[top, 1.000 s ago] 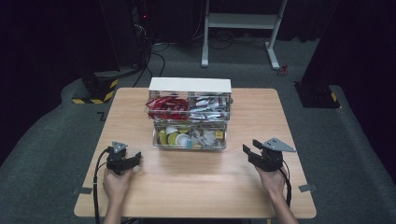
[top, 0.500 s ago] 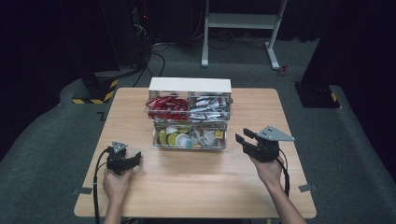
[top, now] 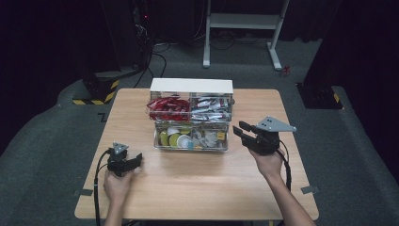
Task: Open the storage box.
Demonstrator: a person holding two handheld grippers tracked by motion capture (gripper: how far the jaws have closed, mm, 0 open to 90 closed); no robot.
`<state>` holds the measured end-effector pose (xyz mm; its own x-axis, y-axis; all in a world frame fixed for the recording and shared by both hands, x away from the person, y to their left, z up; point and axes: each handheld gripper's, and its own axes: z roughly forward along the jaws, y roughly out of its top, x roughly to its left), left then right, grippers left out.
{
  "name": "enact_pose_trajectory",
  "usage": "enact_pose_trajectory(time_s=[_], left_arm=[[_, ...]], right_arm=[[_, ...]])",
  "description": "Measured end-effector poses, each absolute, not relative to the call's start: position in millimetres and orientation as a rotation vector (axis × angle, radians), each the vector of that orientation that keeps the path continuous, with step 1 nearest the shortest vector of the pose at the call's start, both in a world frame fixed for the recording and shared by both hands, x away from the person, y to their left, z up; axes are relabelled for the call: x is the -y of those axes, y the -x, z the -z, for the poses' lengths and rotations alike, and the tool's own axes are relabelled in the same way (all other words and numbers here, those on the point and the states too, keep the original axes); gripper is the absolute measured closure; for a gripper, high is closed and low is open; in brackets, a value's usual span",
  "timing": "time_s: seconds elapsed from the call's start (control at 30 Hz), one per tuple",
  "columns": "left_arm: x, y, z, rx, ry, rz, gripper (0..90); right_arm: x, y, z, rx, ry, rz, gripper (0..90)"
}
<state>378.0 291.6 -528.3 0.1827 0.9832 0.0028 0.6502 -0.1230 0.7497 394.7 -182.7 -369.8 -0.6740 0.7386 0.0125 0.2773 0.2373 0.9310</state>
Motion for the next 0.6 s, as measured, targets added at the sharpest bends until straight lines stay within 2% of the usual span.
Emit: enact_pose_trajectory(time_s=[0.6], left_arm=[[-292,-378,528,-1.533,-1.848,-0.69,29.8]], right_arm=[[156,-410,351,-2.116,-0.903,-1.423,68.9]])
